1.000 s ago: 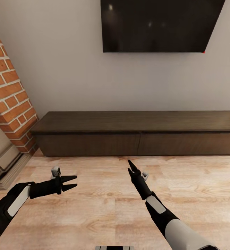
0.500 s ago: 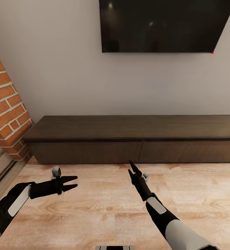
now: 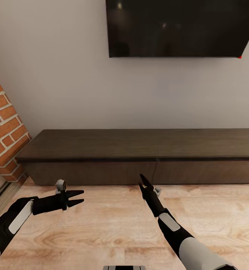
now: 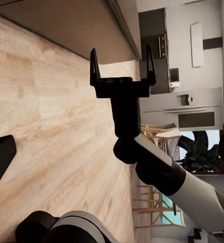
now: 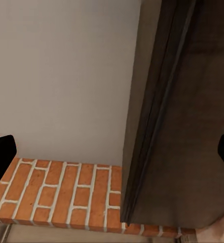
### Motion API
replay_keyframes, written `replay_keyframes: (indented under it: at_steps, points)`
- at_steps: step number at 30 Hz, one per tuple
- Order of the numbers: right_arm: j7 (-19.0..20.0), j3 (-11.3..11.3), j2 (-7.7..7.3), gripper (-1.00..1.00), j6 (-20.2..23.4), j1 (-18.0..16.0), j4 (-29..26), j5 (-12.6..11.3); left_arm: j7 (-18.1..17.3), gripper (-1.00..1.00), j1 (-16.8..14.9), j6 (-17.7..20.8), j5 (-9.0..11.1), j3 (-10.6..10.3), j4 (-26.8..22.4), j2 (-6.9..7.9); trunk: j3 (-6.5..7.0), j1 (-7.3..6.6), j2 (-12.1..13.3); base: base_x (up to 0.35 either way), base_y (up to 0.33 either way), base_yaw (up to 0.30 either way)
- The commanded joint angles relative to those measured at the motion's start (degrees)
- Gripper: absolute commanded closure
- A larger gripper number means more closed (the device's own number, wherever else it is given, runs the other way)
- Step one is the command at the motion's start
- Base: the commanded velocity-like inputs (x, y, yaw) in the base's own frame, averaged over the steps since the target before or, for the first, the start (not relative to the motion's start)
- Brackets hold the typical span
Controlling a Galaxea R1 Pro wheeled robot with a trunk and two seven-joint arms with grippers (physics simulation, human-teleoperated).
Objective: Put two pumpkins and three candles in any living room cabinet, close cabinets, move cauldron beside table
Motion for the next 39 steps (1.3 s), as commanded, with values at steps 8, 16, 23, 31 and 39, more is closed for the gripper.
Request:
replay_keyframes:
  at_steps: [8, 16, 23, 31, 39]
  points:
    - [0.2, 0.2, -0.02, -1.0, 0.4, 0.0, 0.1, -0.6, -0.1, -1.0, -0.1, 0.3, 0.2, -0.2, 0.0, 0.05, -0.05, 0.01, 0.0, 0.214, 0.0, 0.0]
    - [0.2, 0.2, -0.01, -1.0, 0.4, 0.0, 0.1, -0.5, -0.1, -1.0, 0.0, 0.3, 0.2, -0.2, 0.0, 0.05, -0.05, 0.01, 0.0, 0.136, 0.0, 0.0]
    - [0.2, 0.2, -0.02, -1.0, 0.4, 0.0, 0.1, -0.5, -0.1, -1.0, -0.1, 0.3, 0.2, -0.2, 0.0, 0.05, -0.05, 0.01, 0.0, 0.128, 0.0, 0.0]
    - [0.2, 0.2, -0.02, -1.0, 0.5, 0.0, 0.1, -0.6, -0.1, -1.0, 0.0, 0.3, 0.2, -0.2, 0.0, 0.05, -0.05, 0.01, 0.0, 0.071, 0.0, 0.0]
    - [0.2, 0.2, 0.04, -1.0, 0.5, 0.0, 0.1, -0.6, -0.1, -1.0, 0.0, 0.3, 0.1, -0.2, 0.0, 0.05, -0.05, 0.01, 0.0, 0.067, 0.0, 0.0]
